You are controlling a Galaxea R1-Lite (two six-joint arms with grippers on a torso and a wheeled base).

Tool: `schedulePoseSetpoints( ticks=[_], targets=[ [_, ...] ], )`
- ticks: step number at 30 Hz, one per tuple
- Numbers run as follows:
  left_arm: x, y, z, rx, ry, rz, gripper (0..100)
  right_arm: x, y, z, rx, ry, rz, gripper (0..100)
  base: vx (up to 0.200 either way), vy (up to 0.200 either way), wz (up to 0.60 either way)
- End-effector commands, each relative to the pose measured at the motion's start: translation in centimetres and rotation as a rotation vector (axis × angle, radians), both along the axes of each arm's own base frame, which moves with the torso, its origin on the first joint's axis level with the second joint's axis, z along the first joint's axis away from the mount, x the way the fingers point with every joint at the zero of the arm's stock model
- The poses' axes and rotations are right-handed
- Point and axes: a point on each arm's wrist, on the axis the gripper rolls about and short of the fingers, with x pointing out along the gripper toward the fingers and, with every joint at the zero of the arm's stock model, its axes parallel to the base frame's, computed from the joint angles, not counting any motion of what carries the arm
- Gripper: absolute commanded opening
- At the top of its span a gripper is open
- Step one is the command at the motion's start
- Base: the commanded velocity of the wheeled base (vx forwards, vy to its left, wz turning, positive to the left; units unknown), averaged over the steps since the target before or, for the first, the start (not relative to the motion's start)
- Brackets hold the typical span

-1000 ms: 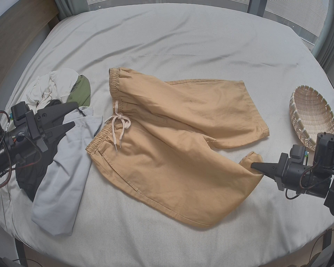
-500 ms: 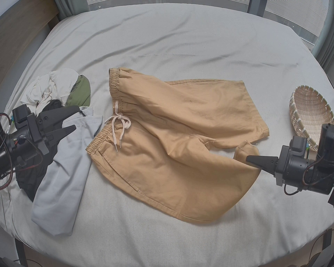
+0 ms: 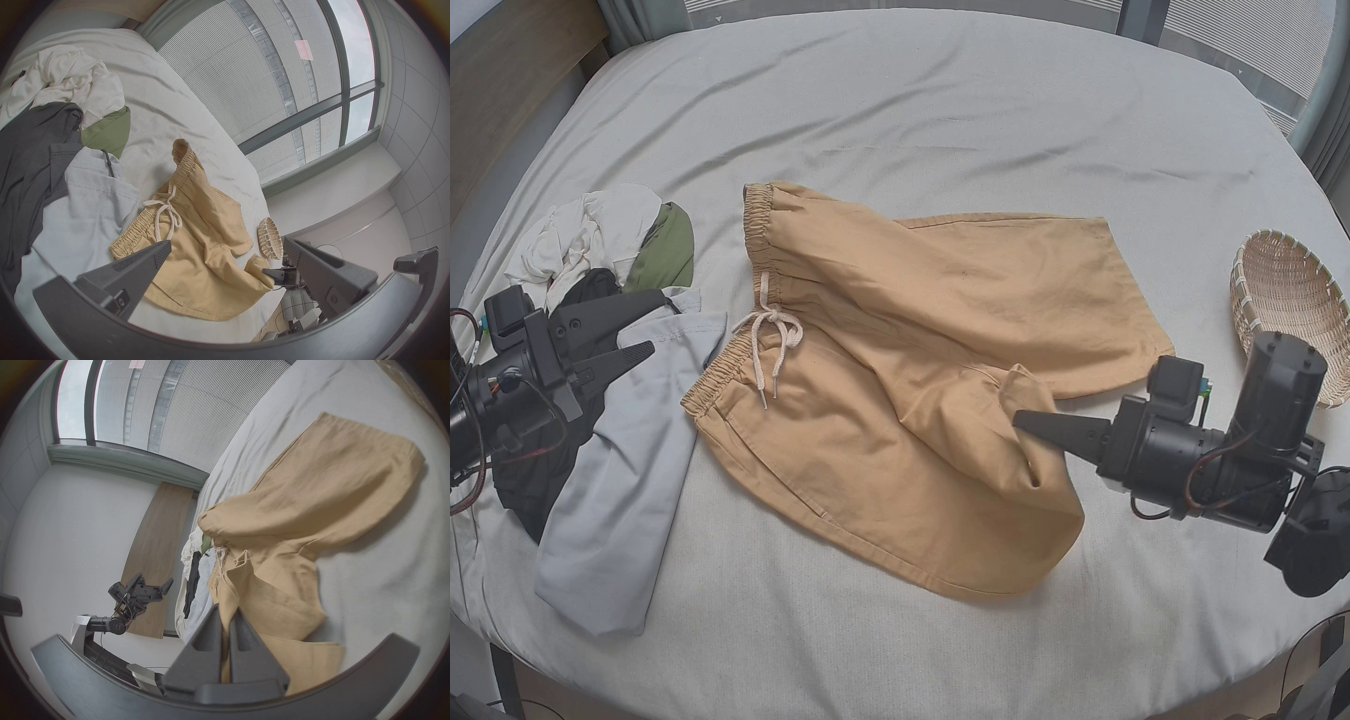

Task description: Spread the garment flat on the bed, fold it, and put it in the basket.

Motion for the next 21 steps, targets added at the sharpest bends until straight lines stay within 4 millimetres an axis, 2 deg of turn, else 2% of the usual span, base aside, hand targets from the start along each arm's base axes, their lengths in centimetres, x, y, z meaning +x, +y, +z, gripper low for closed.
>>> schedulePoseSetpoints(
  ticks=[1, 6, 7, 12, 17, 21],
  targets=[
    [0.1, 0.0, -0.1, 0.001, 0.004, 0.002, 100, 0.7, 2.3, -2.3, -0.031, 0.040, 0.050, 0, 0.000, 0.000, 0.00],
    [-0.1, 0.0, -0.4, 0.002, 0.012, 0.002, 100, 0.6, 3.2, -3.1, -0.029, 0.037, 0.076, 0, 0.000, 0.000, 0.00],
    [0.0, 0.0, -0.5, 0.003, 0.012, 0.002, 100, 0.6, 3.4, -3.3, -0.030, 0.040, 0.080, 100, 0.000, 0.000, 0.00],
    [-0.1, 0.0, -0.8, 0.002, 0.013, 0.002, 100, 0.4, 3.4, -3.1, 0.006, 0.009, 0.078, 100, 0.000, 0.000, 0.00],
    [0.0, 0.0, -1.0, 0.002, 0.009, 0.002, 100, -2.5, 2.5, -3.2, -0.014, 0.057, 0.121, 100, 0.000, 0.000, 0.00],
    [0.0, 0.0, -1.2, 0.002, 0.007, 0.002, 100, -3.6, 1.6, -3.6, -0.070, 0.097, 0.125, 100, 0.000, 0.000, 0.00]
  ],
)
